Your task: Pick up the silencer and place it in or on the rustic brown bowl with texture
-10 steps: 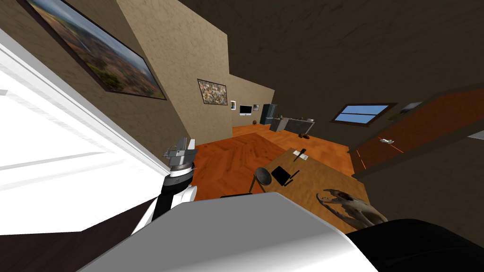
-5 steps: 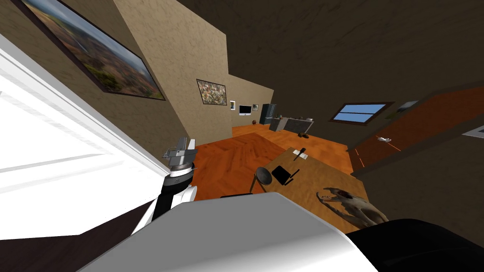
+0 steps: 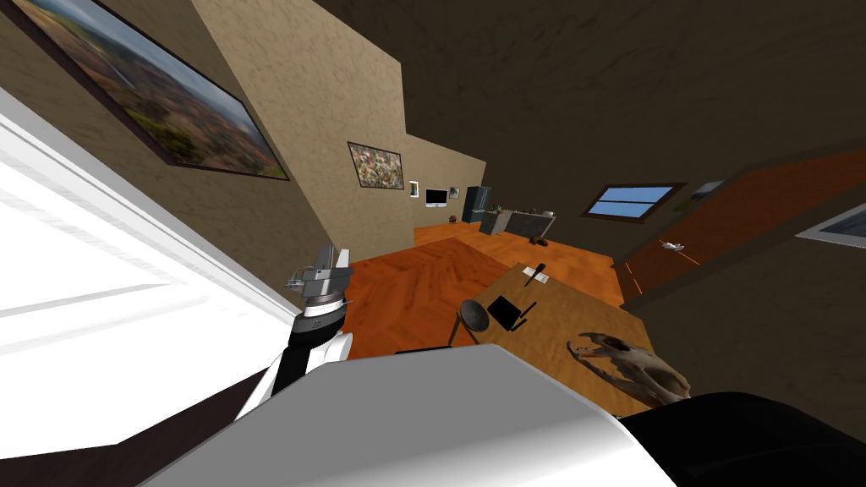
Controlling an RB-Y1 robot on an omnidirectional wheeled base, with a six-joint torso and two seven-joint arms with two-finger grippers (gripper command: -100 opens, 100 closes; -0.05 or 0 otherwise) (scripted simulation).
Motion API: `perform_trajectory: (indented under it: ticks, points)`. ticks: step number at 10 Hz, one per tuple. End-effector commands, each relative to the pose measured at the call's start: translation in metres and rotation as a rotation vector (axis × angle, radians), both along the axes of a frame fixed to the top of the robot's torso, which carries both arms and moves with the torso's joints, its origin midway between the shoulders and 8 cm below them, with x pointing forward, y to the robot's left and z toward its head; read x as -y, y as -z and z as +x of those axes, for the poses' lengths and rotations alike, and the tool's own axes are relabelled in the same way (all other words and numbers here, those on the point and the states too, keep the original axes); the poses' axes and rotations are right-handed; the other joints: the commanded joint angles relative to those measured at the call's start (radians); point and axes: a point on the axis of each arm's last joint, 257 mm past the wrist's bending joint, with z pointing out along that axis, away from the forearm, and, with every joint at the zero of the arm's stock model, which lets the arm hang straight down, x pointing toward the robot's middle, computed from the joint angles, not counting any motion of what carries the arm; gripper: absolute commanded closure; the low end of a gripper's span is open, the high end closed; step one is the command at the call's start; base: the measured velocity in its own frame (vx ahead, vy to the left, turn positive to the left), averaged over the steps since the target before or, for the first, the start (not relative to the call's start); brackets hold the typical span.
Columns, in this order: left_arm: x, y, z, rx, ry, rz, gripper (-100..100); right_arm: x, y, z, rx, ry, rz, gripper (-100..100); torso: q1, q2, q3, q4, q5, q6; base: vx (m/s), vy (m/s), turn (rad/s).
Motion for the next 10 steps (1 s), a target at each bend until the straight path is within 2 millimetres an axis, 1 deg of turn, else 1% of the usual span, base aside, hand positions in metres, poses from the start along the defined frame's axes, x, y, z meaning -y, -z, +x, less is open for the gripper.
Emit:
perform_trajectory:
  ticks: [1, 2, 3, 4, 5, 6, 8, 9, 10]
  points:
    - [0.000, 0.000, 0.000, 0.000, 0.000, 0.000, 0, 0.019, -0.016, 0.006, 0.009, 0.008, -0.026, 100, 0.000, 0.000, 0.000, 0.000, 0.000, 0.000, 0.095, 0.117, -0.113]
    - [0.000, 0.000, 0.000, 0.000, 0.000, 0.000, 0, 0.019, -0.016, 0.006, 0.009, 0.008, -0.026, 100, 0.003, -0.002, -0.001, 0.000, 0.001, 0.001, 0.079, 0.102, -0.059]
    - [0.000, 0.000, 0.000, 0.000, 0.000, 0.000, 0, 0.029, -0.027, 0.015, 0.021, 0.002, -0.038, 100, 0.003, -0.002, -0.001, 0.000, 0.001, -0.001, 0.146, 0.180, -0.061]
    - [0.000, 0.000, 0.000, 0.000, 0.000, 0.000, 0, 0.029, -0.027, 0.015, 0.021, 0.002, -0.038, 100, 0.008, -0.006, -0.003, 0.000, 0.002, -0.001, 0.123, 0.154, -0.057]
    - [0.000, 0.000, 0.000, 0.000, 0.000, 0.000, 0, 0.029, -0.027, 0.015, 0.021, 0.002, -0.038, 100, 0.007, -0.005, -0.003, 0.000, 0.002, -0.002, 0.045, 0.047, 0.003]
    - [0.000, 0.000, 0.000, 0.000, 0.000, 0.000, 0, 0.036, -0.036, 0.027, 0.037, -0.008, -0.043, 100, 0.002, -0.002, -0.001, 0.000, 0.002, -0.001, 0.105, 0.077, -0.070]
    - [0.000, 0.000, 0.000, 0.000, 0.000, 0.000, 0, 0.039, -0.042, 0.040, 0.054, -0.021, -0.042, 100, 0.006, -0.008, -0.004, 0.000, 0.002, -0.002, 0.184, 0.149, -0.079]
    - [0.000, 0.000, 0.000, 0.000, 0.000, 0.000, 0, 0.039, -0.042, 0.041, 0.055, -0.022, -0.040, 100, 0.008, -0.010, -0.005, -0.001, 0.003, -0.003, 0.110, 0.092, 0.002]
    - [0.000, 0.000, 0.000, 0.000, 0.000, 0.000, 0, 0.039, -0.042, 0.040, 0.054, -0.021, -0.042, 100, 0.005, -0.007, -0.004, -0.001, 0.003, -0.003, 0.029, 0.018, 0.022]
